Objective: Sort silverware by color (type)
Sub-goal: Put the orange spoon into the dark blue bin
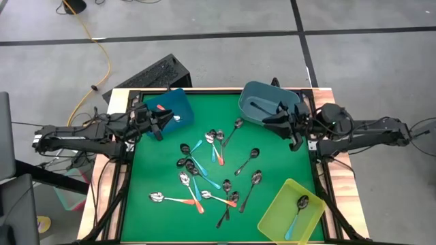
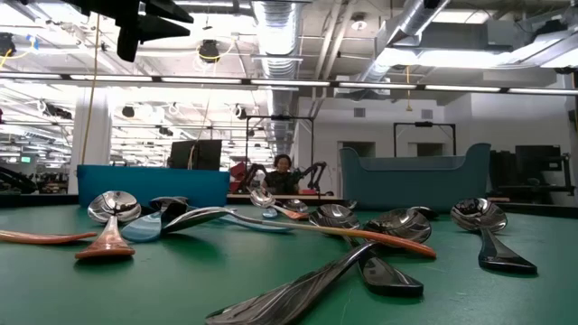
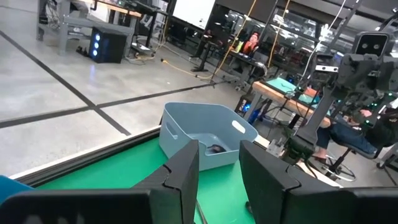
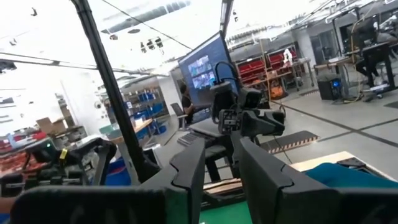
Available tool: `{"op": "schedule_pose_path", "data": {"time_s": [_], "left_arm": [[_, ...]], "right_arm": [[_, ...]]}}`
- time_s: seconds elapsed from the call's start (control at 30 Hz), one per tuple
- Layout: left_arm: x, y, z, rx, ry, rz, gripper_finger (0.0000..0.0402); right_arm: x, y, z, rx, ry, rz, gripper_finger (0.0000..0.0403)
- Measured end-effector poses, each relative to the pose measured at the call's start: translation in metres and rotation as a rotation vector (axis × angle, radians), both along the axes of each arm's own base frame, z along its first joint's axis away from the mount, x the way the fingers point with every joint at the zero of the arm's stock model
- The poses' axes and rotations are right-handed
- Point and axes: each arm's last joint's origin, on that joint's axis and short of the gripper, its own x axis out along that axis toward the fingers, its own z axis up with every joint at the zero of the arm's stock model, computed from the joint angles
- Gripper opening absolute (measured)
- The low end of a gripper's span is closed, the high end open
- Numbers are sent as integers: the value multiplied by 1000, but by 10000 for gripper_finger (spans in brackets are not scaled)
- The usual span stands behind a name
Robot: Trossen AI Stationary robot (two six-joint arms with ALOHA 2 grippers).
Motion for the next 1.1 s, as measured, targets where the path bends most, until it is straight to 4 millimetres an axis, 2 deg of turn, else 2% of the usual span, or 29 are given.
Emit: {"op": "schedule_pose_path", "data": {"time_s": [0.23, 0.53, 0.83, 1.1], "left_arm": [[0, -1, 0, -2, 0, -23, 100], [0, -1, -2, -4, 22, -27, 100], [0, -1, -2, -14, 16, -26, 100], [0, -1, -2, -32, 7, -33, 100]], "right_arm": [[1, -4, -4, 1, 38, -22, 117], [10, -3, -28, 45, 278, -15, 117], [29, -4, -49, 66, 427, -17, 117], [54, 0, -82, 65, 623, -2, 117]]}}
